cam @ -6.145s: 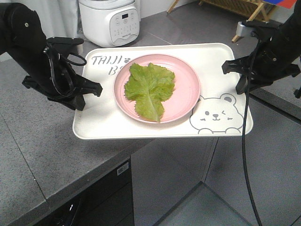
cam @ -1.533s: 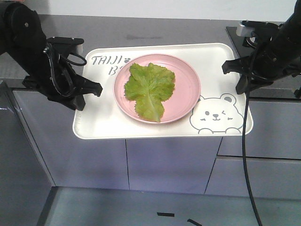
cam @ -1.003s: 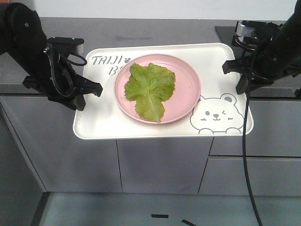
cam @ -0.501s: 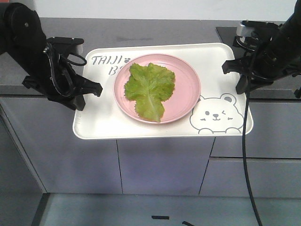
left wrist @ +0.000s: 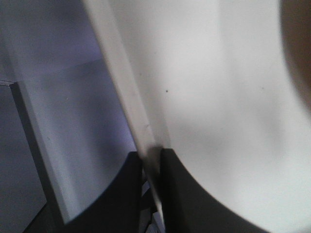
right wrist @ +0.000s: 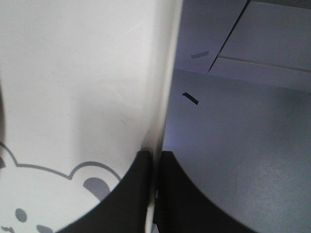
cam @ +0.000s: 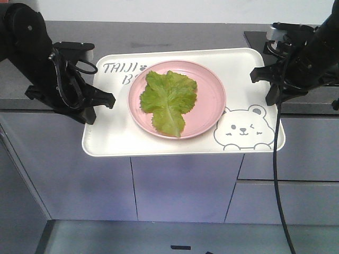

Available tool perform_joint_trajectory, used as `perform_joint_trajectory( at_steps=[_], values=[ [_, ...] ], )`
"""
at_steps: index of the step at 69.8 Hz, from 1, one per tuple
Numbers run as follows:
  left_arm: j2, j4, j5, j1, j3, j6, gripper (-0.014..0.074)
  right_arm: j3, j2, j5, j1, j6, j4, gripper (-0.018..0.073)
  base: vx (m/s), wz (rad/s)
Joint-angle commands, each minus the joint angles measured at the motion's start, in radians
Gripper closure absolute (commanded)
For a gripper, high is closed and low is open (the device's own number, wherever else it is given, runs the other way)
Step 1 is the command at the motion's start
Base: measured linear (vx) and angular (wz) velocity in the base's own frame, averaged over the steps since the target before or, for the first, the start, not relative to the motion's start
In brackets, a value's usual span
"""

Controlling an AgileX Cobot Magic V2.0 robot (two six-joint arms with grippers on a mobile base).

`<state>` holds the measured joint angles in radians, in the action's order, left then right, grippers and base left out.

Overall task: Transfer vegetables to tray and serve
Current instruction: 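Drive the base toward another counter while holding the tray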

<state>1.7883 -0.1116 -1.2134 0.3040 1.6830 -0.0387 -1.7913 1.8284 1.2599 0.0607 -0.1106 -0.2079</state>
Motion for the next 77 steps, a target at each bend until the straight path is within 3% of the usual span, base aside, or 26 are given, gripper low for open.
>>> perform_joint_trajectory(
  at_steps=[1, 77],
  values=[
    [-0.059, -0.07, 0.048, 0.016, 0.031, 0.025, 0.0602, -0.028, -0.058, 0.022, 0.007, -0.024, -0.067, 0.0569, 0.05, -0.02],
    [-0.059, -0.07, 0.048, 0.016, 0.031, 0.025, 0.0602, -0.028, -0.058, 0.022, 0.007, -0.024, -0.067, 0.0569, 0.08, 0.0]
  ],
)
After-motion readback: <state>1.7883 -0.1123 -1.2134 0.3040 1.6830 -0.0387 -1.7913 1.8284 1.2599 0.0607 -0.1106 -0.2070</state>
